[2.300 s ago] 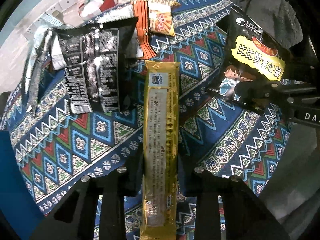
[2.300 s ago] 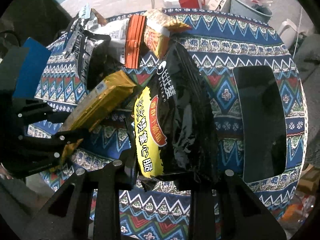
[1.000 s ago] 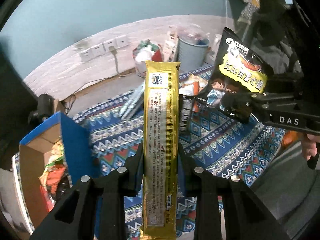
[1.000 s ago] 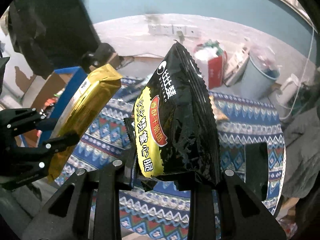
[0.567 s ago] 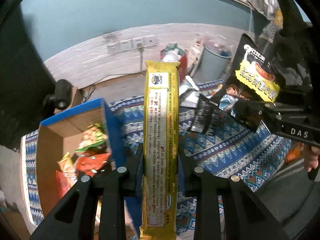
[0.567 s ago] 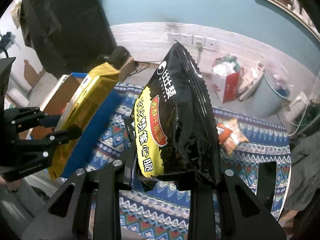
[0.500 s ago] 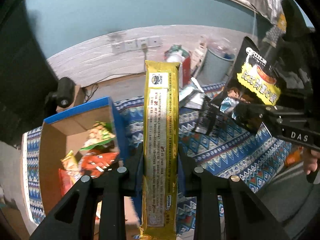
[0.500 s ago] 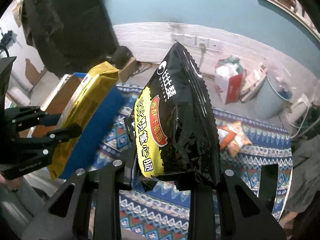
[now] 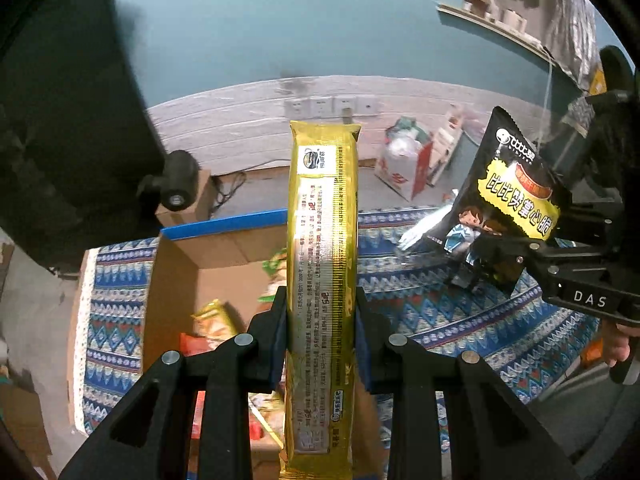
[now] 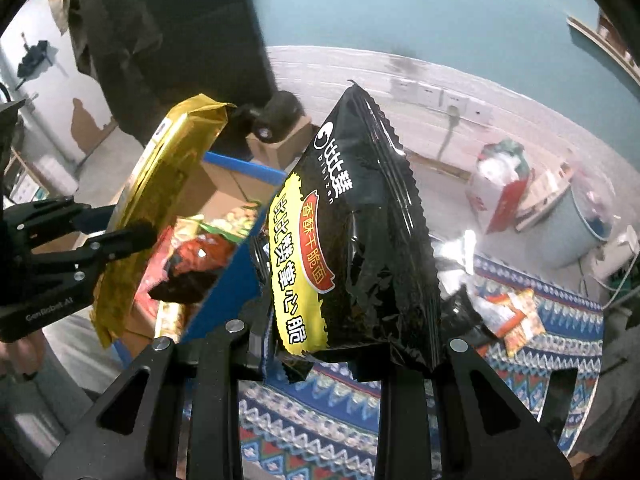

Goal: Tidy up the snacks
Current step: 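Carry the yellow bar and black bag over the box and open both tools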

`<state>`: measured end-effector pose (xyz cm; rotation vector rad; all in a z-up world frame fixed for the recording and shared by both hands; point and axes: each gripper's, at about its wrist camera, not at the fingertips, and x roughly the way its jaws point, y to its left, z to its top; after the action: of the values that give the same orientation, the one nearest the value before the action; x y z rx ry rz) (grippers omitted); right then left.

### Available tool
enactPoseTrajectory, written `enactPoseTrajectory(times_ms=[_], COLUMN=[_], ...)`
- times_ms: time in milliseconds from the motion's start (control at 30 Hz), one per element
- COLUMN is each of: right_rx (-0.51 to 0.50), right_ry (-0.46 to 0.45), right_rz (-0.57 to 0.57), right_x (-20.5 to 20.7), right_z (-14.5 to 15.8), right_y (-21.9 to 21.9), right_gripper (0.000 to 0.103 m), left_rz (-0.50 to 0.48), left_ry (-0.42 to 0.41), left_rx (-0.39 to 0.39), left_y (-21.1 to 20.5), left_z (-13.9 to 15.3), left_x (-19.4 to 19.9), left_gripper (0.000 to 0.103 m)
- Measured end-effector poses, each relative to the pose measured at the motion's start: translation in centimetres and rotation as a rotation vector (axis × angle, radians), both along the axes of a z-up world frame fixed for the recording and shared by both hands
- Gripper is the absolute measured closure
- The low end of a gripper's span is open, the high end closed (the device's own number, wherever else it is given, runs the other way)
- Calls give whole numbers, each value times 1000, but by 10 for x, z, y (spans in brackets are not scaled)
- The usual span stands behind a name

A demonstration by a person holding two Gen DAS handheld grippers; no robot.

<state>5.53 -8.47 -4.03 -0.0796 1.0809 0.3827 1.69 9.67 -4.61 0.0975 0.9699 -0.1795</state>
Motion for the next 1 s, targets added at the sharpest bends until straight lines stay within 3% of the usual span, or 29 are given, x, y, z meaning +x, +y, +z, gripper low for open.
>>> enactPoseTrajectory(times_ms=[633,1000], right_rx=[21,-2], right_ry=[35,82], right_rz=[120,156], right_x=[38,50], right_z=[-16,-38], right_y=[104,143], right_gripper=[77,77], left_rz=[219,263], left_ry=[99,176], left_rx=[-10,-2], left_y=[103,120], left_z=[-36,-65], left_x=[17,24], left_gripper=[74,74])
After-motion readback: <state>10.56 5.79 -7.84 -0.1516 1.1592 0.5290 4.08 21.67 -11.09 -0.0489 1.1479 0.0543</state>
